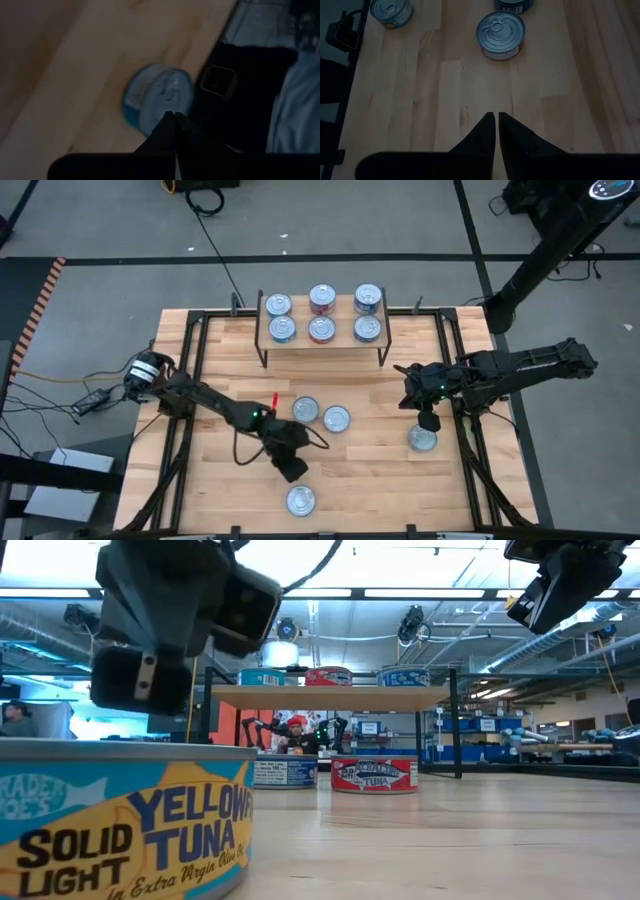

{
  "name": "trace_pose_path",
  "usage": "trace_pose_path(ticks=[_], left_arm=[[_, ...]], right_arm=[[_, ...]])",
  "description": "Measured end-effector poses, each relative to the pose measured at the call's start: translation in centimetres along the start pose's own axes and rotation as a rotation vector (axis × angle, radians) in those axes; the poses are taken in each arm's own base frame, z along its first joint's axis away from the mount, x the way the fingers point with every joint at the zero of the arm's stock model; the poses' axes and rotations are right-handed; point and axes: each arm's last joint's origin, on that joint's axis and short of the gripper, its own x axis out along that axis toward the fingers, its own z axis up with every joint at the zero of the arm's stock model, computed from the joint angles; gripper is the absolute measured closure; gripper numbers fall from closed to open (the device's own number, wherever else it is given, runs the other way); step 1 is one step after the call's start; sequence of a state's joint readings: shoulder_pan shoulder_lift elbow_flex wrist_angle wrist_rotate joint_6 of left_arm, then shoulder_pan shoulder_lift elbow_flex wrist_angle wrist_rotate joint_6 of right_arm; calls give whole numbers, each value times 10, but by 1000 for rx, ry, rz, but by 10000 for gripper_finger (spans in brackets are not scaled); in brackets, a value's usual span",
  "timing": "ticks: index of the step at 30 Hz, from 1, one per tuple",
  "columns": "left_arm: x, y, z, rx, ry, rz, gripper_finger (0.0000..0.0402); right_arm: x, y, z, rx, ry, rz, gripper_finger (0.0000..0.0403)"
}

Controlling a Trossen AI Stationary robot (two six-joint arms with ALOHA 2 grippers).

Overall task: Stack canned seafood by type on shelf
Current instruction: Stack the bottom yellow and blue tuna can on top of the other yellow and blue tuna can on the shelf

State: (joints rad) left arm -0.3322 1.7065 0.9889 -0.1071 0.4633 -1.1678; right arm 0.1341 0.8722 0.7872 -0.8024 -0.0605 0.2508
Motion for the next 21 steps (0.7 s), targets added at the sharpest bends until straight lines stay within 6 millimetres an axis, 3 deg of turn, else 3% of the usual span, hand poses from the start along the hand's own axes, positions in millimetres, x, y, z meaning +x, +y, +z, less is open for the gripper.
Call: trace_pose_path(ticks=[6,12,21], left_arm=[[7,-6,-12,184,-18,8,397],[11,-9,-21,228,-34,31,377],[33,1,-18,218,44,6,397]], right_arm=[[0,0,0,0,1,0,369],[0,0,0,0,-2,-10,379],[0,-1,0,-11,-11,-37,382]])
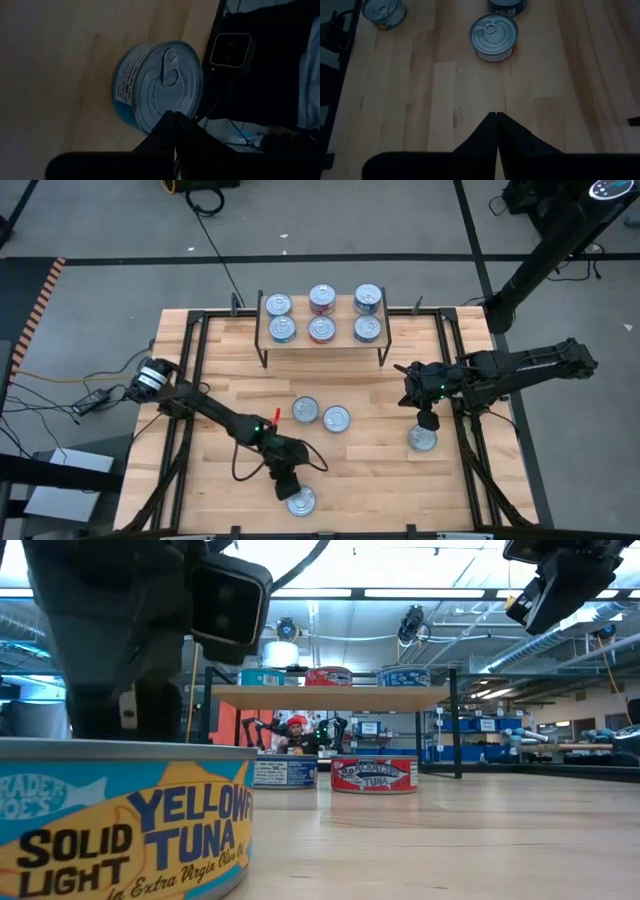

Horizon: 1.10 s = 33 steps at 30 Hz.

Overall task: Stack canned seafood by type on shelf
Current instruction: Stack the bottom yellow and blue tuna can on top of the other yellow and blue tuna can on the shelf

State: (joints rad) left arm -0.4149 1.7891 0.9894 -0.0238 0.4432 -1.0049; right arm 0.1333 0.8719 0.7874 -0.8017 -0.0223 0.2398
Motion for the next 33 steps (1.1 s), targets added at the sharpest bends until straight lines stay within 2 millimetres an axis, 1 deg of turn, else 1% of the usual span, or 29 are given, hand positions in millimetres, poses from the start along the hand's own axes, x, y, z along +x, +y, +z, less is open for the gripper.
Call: trace_pose_path(ticks=[2,11,21,29,33], left_arm=[[3,2,0,-19,3,7,397],[3,10,-2,-59,-18,103,400],[1,12,0,-129,-61,137,400],[-1,23,3,-184,-72,209,401],[-2,23,5,-184,-82,203,401]], right_arm=[[0,0,0,0,1,0,382],[0,0,0,-1,0,-4,382],[0,-1,0,-9,-8,-34,382],[0,-7,2,-4,-12,-55,382],[0,-9,2,1,-14,-61,382]])
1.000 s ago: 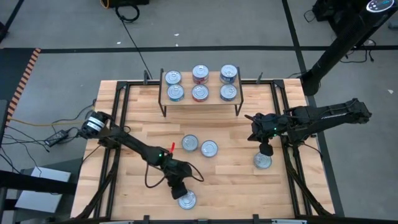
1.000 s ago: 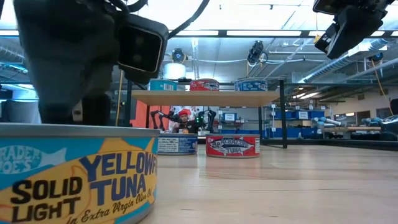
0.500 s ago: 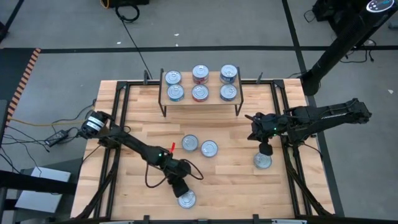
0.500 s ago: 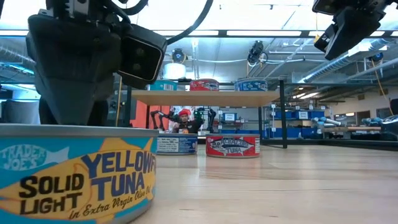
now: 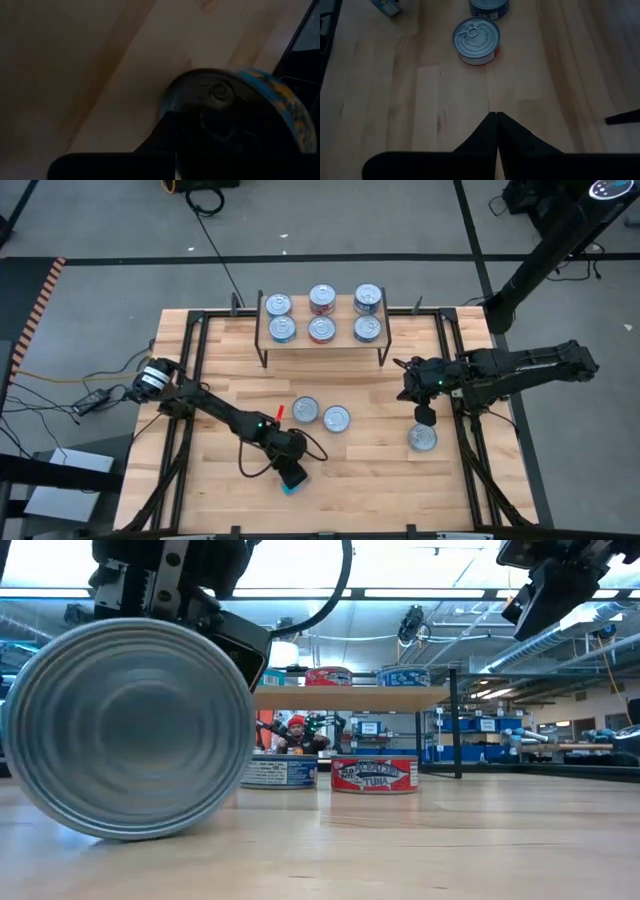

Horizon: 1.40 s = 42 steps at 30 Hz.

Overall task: Stack canned seafood by type on shelf
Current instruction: Stack the bottom yellow and blue tuna can on top of the other yellow and blue tuna can on the shelf

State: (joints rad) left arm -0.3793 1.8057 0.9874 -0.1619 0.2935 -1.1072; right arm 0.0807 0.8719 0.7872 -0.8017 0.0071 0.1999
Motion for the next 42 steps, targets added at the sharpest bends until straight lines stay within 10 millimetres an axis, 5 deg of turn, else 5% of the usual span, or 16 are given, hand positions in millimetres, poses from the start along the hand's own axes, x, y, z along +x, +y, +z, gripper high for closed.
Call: trace_pose_path(ticks=[15,20,26,34,42], left_arm=[[-8,4,5,2,-30,40,401],[-33,5,2,-18,-61,111,401],[-75,-13,-3,-99,-147,-11,396],[-110,-57,-10,-68,-258,-107,310],[-102,-82,-5,-81,-222,4,195]], right_arm=[[0,-2,0,-18,-1,-7,382],[0,-2,0,-24,-1,-7,382],[0,-2,1,-42,-2,-7,382],[0,-2,1,-86,-8,-5,382],[0,-2,1,-87,-12,-5,382]])
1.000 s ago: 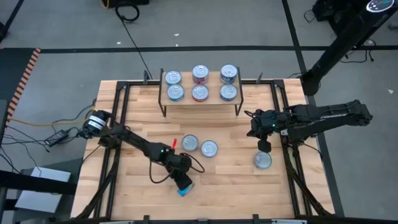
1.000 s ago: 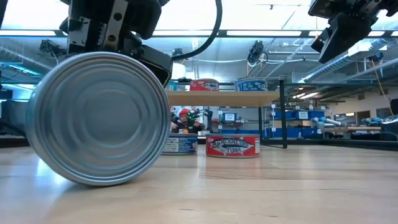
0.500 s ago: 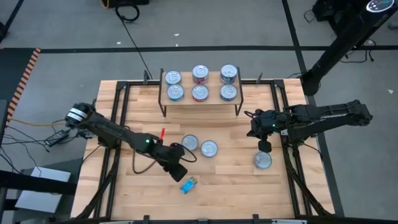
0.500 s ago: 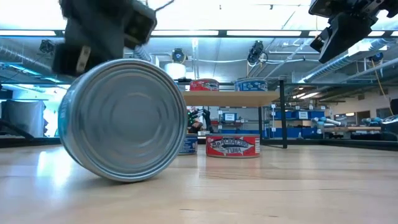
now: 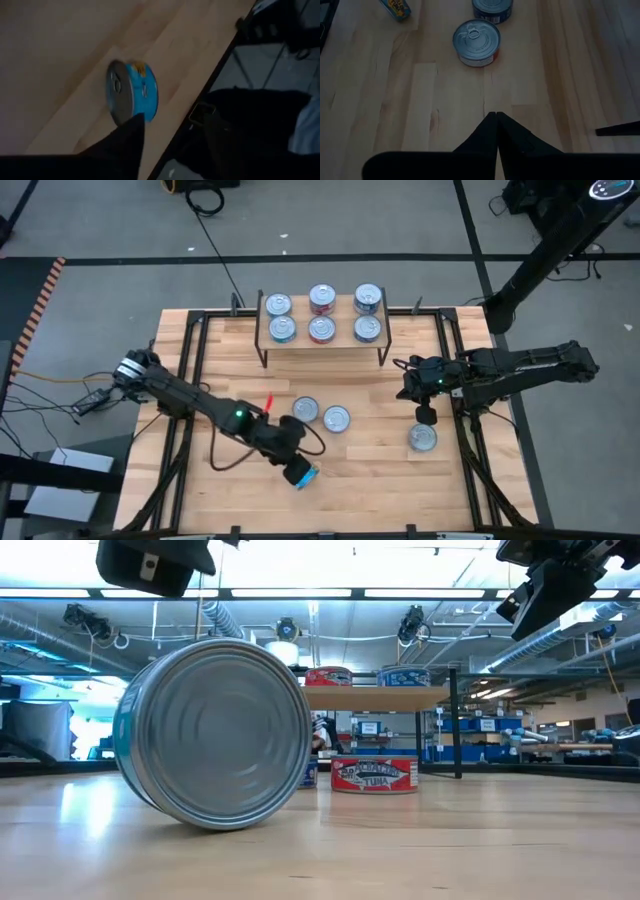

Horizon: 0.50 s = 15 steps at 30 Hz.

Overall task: Stack canned seafood by type on shelf
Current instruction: Stack the bottom yellow and blue tuna can on top of the other yellow and blue tuna can on the shelf

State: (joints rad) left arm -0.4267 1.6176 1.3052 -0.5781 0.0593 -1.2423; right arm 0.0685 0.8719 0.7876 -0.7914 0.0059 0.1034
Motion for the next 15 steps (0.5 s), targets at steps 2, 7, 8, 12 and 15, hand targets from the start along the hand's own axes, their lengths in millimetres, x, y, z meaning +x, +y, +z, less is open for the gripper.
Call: trace_pose_path(ticks=[2,7,8,12,15], left_arm=[[8,-5,0,-8,20,13,172],[26,-10,1,-18,40,62,127],[29,-10,0,-18,44,71,122],[36,-6,-3,-18,62,118,109],[34,-1,-5,-19,73,177,108]], right_arm=[[0,0,0,-3,1,0,382],[0,0,0,-20,1,0,382],[0,0,0,-23,1,0,382],[0,0,0,-28,1,0,382],[0,0,0,-29,1,0,382]])
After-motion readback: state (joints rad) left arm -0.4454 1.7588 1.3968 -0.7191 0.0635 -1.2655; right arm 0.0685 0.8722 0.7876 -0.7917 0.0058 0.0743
